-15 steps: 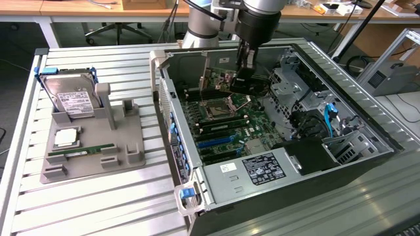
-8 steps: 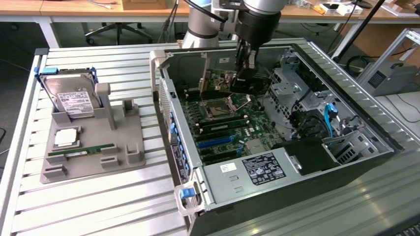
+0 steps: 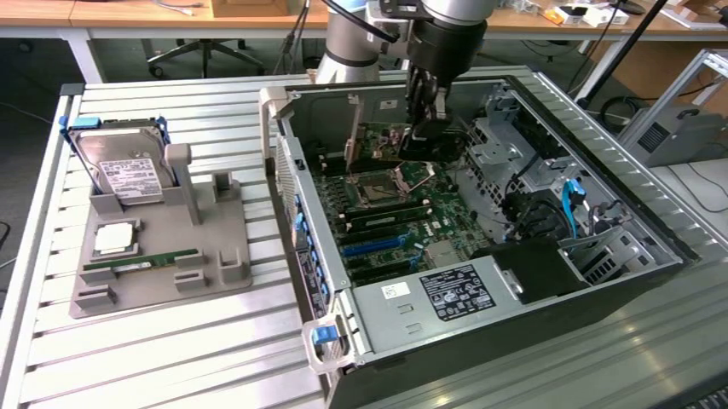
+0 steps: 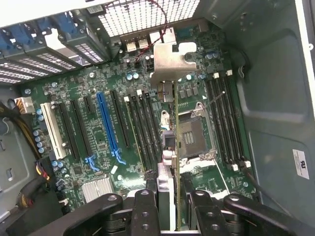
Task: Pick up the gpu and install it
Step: 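Insert the gpu into the slot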
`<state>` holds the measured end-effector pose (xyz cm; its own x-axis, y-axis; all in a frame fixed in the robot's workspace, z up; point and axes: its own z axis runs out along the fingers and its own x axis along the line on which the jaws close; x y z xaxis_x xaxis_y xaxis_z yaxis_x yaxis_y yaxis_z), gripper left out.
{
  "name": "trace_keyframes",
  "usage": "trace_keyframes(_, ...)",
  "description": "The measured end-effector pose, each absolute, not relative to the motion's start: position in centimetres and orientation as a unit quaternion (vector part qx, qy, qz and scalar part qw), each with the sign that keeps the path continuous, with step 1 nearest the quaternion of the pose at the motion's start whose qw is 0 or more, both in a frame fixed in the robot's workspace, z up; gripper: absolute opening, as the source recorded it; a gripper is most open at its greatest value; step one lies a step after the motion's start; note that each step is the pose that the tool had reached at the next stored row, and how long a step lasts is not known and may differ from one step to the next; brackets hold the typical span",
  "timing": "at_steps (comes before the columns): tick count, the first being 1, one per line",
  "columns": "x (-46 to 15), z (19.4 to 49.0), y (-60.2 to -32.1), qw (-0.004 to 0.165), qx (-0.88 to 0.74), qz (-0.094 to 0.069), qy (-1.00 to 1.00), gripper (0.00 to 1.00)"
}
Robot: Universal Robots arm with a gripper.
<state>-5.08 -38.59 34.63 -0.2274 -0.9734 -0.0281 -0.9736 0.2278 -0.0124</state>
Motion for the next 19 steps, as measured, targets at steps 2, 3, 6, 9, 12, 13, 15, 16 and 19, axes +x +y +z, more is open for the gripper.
trace_keyframes(2,-5.08,34.62,-38.59,0.015,-0.628,0.004,0.778,0.30)
trace_keyframes(3,-5.08,34.62,-38.59,0.015,-0.631,0.004,0.776,0.30)
trace_keyframes(6,-5.08,34.61,-38.59,0.015,-0.640,0.004,0.768,0.30)
trace_keyframes(9,-5.08,34.61,-38.59,0.015,-0.650,0.004,0.760,0.30)
trace_keyframes(12,-5.08,34.61,-38.59,0.015,-0.664,0.005,0.748,0.30)
trace_keyframes(13,-5.08,34.60,-38.59,0.015,-0.667,0.005,0.745,0.30)
trace_keyframes(15,-5.09,34.60,-38.59,0.015,-0.674,0.005,0.739,0.30)
trace_keyframes(16,-5.09,34.60,-38.59,0.015,-0.677,0.005,0.736,0.30)
trace_keyframes(19,-5.09,34.60,-38.59,0.014,-0.686,0.005,0.727,0.30)
